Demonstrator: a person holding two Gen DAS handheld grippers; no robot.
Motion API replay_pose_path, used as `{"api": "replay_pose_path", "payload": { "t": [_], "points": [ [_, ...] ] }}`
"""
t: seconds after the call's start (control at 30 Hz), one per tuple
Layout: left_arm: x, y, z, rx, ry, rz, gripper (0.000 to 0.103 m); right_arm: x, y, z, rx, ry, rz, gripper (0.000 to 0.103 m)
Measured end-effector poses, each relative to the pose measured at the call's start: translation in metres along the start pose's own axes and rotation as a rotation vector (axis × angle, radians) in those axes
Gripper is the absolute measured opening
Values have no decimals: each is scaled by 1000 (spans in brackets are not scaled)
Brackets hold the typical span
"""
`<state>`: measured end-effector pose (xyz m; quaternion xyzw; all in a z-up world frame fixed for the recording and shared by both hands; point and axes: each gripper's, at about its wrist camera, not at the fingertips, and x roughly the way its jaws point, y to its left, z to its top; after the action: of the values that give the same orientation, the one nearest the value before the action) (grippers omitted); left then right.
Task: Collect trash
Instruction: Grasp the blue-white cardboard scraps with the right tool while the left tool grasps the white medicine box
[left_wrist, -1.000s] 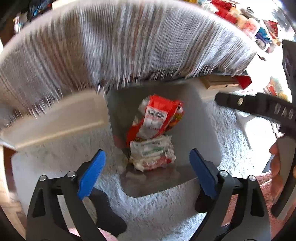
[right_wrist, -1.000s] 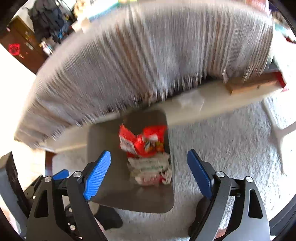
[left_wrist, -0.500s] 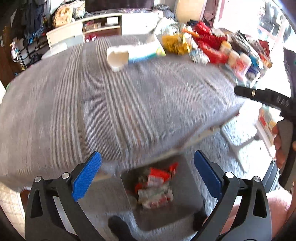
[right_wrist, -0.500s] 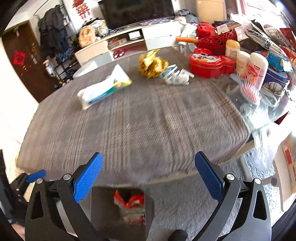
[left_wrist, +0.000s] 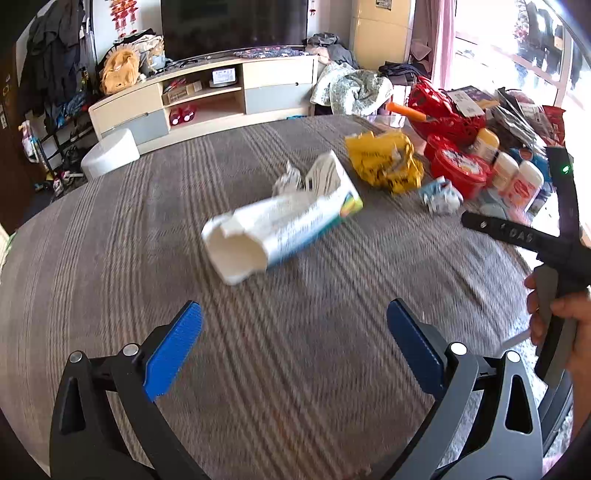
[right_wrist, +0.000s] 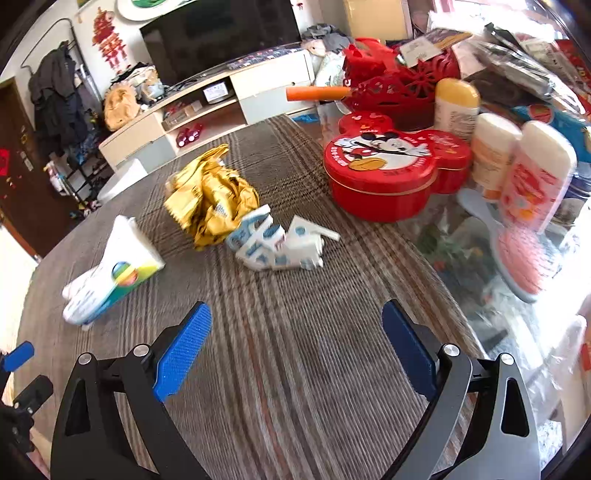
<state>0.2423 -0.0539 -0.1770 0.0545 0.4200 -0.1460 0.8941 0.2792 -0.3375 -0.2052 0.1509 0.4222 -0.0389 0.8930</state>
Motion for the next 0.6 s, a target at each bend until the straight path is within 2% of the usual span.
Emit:
{"api": "replay_pose_path", "payload": {
  "t": [0.13, 0.33, 0.53, 0.6],
  "points": [
    [20, -1, 20, 11, -4, -2, 95, 19, -1, 18, 24, -17, -20, 95],
    [48, -5, 40, 92, -29, 26, 95, 36, 3, 31, -14, -12, -75, 95],
    [69, -12, 52, 165, -37, 96, 95, 45, 3, 36, -8, 4, -50, 95],
    [75, -14, 55, 189, -26, 94, 95, 49, 7, 40, -14, 5, -49, 95]
  ]
}}
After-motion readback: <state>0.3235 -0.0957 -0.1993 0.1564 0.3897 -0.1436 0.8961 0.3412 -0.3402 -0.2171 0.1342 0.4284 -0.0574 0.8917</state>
